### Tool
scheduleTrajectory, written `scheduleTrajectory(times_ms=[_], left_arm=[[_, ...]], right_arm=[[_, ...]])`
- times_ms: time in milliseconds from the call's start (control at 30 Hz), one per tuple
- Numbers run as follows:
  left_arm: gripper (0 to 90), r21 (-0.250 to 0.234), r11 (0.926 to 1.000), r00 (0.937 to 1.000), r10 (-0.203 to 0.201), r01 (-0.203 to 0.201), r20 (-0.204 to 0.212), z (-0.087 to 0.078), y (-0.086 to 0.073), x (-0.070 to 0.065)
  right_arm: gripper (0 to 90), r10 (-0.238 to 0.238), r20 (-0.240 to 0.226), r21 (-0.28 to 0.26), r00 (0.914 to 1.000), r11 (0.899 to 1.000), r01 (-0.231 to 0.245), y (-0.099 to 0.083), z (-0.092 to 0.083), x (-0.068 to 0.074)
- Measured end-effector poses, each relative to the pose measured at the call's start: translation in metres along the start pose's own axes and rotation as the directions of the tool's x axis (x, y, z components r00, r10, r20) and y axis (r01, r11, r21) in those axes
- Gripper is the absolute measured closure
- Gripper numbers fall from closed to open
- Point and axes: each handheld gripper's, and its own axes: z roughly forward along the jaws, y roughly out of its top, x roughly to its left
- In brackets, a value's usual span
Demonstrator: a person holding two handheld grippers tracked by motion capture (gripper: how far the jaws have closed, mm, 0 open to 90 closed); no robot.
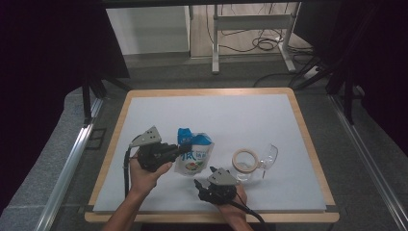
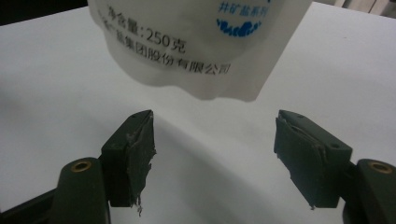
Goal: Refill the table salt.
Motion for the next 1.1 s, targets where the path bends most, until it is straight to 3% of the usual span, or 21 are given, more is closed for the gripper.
scheduleTrajectory(times_ms=[233, 500, 600, 967, 1100], left_arm=[[90.0, -0.003, 0.9999, 0.9999, -0.011, 0.011, 0.009, 0.003, 0.002, -0.005], [90.0, -0.014, 0.9998, 0.9996, -0.014, 0.014, 0.023, 0.006, 0.008, -0.011], [90.0, -0.015, 0.9996, 0.9992, -0.025, 0.025, 0.030, 0.010, 0.008, -0.010], [90.0, 0.009, 0.9987, 0.9981, -0.050, 0.049, 0.036, 0.034, 0.009, -0.012], [90.0, 0.007, 0.9991, 0.9980, -0.043, 0.042, 0.048, 0.036, 0.011, -0.017]], right_arm=[[28.8, 0.014, 0.052, 0.003, 0.9986, 1.000, -0.014, 0.006, 0.002, -0.001], [28.1, -0.004, 0.095, -0.013, 0.9955, 1.000, 0.005, 0.010, 0.007, -0.001], [32.6, -0.033, 0.109, -0.027, 0.9935, 0.999, 0.037, 0.010, 0.005, 0.002], [37.1, 0.006, 0.027, -0.019, 0.9996, 1.000, -0.005, 0.006, -0.001, -0.003], [35.6, 0.004, 0.051, -0.026, 0.9987, 1.000, -0.003, 0.004, -0.003, -0.004]])
